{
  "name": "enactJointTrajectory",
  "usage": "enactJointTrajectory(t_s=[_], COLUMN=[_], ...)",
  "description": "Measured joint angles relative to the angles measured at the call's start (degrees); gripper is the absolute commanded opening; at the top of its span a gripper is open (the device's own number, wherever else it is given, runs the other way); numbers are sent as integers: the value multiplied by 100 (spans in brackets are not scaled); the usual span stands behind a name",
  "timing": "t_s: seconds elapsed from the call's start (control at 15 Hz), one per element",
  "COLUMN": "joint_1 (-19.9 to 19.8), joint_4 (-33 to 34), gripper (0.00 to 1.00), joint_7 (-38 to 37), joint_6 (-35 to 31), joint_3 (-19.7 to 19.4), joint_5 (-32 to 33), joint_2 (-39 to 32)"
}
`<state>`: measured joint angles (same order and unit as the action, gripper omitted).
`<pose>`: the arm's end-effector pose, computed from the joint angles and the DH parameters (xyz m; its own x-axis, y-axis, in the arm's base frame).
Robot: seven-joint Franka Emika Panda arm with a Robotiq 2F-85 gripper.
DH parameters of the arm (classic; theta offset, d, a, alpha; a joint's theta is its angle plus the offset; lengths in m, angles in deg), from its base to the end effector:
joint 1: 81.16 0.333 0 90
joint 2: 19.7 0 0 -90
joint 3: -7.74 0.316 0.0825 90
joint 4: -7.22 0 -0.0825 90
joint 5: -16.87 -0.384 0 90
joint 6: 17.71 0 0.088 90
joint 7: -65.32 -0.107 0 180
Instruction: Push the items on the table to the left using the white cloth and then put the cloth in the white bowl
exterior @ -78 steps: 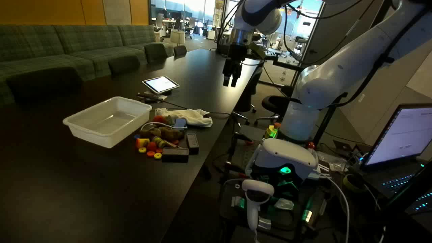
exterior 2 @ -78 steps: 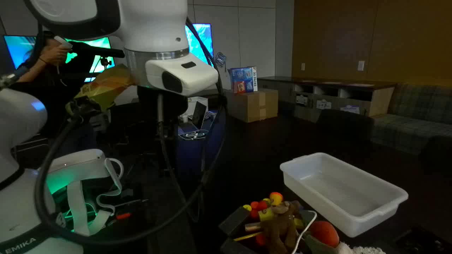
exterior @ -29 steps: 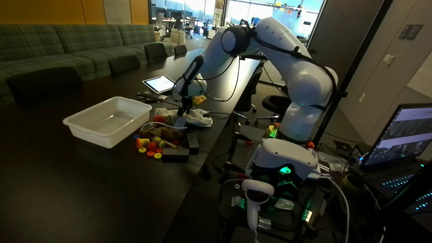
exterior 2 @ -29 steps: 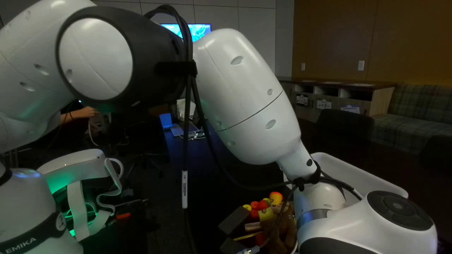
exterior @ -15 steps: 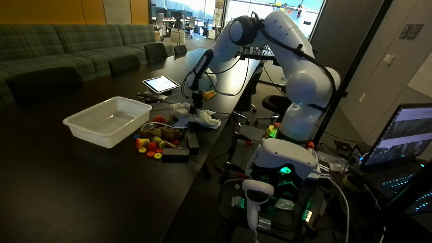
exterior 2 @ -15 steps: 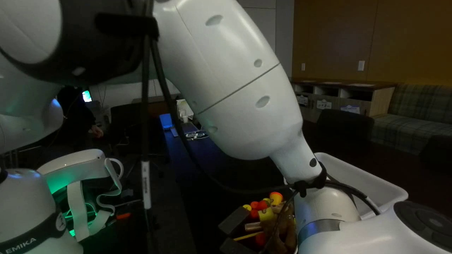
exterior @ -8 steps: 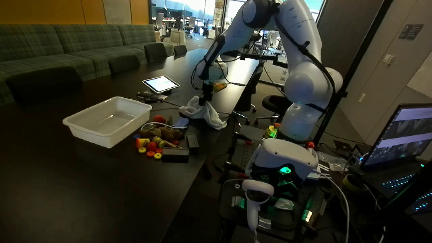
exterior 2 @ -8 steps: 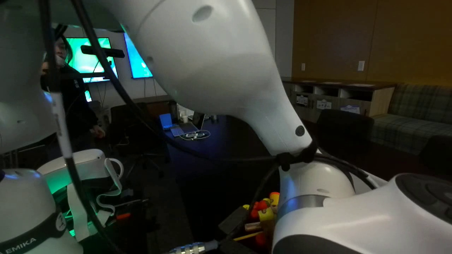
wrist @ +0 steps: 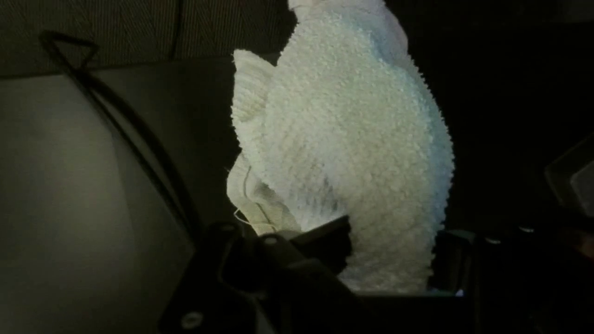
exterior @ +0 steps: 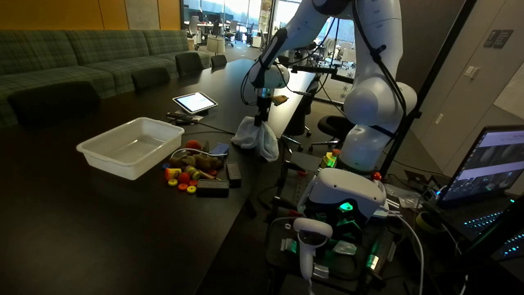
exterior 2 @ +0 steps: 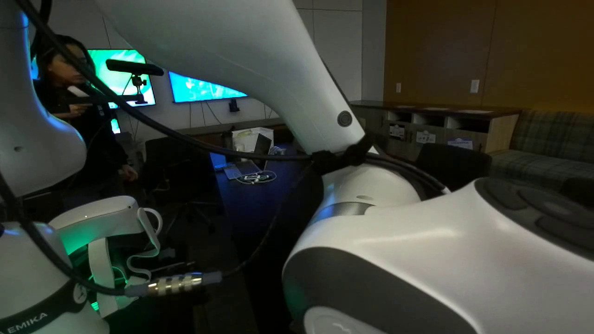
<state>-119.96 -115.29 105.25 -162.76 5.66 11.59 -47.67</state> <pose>0.4221 -0.3673 0.1652 0.9946 -0.0887 -0.0544 -0.0930 -0.9922 -0.0826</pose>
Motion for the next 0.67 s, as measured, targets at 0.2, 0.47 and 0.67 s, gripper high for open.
enactJointTrajectory(t_s=[0.2, 0.47, 0.67], joint_1=[43, 92, 142], joint_4=[-397, -737, -790], gripper=[6, 6, 6], joint_7=[391, 941, 1235], joint_6=[190, 221, 150], joint_3=[7, 150, 369], joint_5=[-10, -238, -584], joint_2=[65, -14, -181])
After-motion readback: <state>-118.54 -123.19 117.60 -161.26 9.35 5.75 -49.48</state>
